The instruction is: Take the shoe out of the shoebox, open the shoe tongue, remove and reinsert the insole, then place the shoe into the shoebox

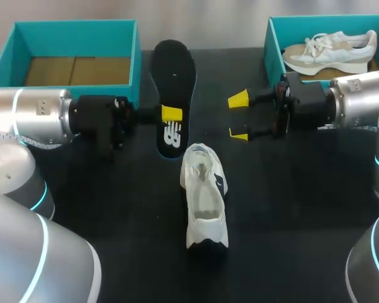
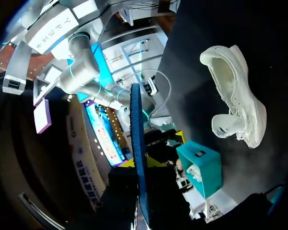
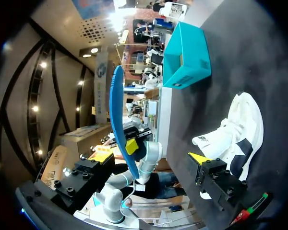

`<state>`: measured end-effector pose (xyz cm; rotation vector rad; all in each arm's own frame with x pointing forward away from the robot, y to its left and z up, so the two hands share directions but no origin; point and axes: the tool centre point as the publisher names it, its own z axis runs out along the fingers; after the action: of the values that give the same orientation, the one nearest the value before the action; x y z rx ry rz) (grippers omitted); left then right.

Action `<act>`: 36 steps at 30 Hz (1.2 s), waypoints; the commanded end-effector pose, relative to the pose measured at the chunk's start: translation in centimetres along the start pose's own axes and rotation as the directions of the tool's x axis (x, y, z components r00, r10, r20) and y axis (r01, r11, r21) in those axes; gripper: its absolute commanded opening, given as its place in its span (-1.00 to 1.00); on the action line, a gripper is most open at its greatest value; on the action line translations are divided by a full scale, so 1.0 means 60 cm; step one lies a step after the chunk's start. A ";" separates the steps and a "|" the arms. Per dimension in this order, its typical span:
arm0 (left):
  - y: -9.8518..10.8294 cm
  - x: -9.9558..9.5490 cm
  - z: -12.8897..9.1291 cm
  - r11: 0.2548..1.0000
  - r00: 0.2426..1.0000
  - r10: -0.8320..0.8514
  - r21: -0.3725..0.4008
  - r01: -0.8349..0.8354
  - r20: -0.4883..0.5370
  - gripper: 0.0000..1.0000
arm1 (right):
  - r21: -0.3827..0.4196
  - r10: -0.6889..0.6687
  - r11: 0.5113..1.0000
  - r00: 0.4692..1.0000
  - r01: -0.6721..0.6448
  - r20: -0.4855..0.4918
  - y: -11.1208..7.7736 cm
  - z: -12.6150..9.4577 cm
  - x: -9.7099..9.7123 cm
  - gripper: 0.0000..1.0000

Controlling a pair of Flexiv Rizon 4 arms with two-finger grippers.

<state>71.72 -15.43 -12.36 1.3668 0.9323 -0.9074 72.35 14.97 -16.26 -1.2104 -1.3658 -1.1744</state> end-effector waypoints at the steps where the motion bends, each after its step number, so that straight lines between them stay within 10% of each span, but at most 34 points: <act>1: -0.005 0.005 -0.002 1.000 1.000 -0.012 -0.014 0.012 0.000 -1.00 | -0.002 0.000 1.000 1.000 0.000 0.001 0.000 0.003 -0.001 1.00; 36: -0.040 0.052 0.021 0.987 0.987 -0.159 -0.033 0.158 -0.006 -1.00 | -0.044 0.017 0.999 0.999 -0.014 0.051 0.060 0.050 -0.003 1.00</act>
<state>70.94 -16.54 -15.97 1.2930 1.0679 -1.0045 75.82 18.03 -16.54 -1.2847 -1.3710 -1.1778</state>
